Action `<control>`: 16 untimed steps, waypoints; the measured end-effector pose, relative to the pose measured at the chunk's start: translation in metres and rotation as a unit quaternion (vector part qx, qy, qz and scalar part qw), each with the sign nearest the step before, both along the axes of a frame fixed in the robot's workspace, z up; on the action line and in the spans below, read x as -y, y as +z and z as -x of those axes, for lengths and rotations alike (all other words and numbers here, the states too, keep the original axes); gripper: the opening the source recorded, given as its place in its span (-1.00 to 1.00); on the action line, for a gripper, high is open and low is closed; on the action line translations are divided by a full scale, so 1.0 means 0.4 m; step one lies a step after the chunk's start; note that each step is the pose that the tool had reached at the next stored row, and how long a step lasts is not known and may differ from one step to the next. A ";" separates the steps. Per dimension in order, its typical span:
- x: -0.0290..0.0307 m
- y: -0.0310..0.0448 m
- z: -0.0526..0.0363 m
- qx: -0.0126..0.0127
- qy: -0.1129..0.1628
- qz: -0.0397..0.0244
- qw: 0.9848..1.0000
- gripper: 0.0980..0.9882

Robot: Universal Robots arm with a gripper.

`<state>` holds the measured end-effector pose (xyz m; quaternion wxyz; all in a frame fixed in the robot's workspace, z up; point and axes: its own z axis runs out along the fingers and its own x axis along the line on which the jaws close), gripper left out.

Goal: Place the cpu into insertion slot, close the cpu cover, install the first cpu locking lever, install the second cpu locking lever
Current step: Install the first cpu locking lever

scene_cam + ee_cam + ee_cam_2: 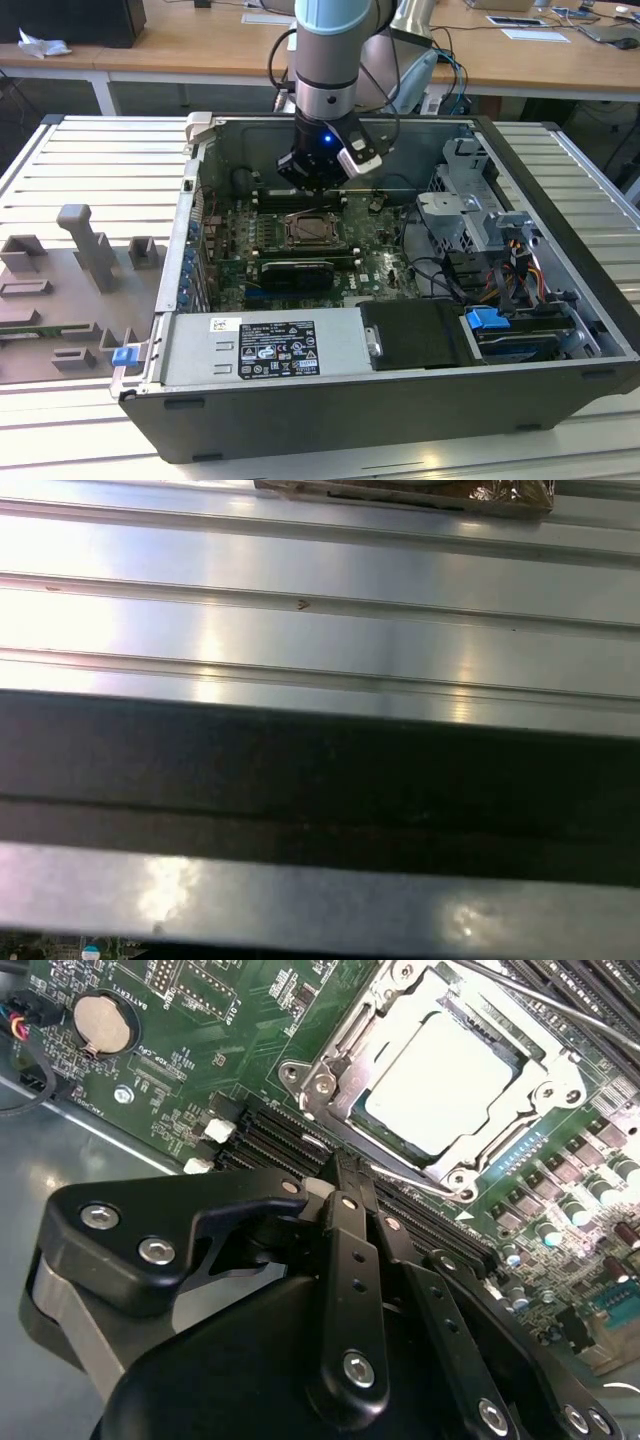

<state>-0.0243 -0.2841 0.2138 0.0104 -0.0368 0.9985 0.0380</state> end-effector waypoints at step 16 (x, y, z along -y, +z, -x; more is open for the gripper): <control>0.000 -0.029 -0.006 0.000 0.000 0.021 1.000 -0.98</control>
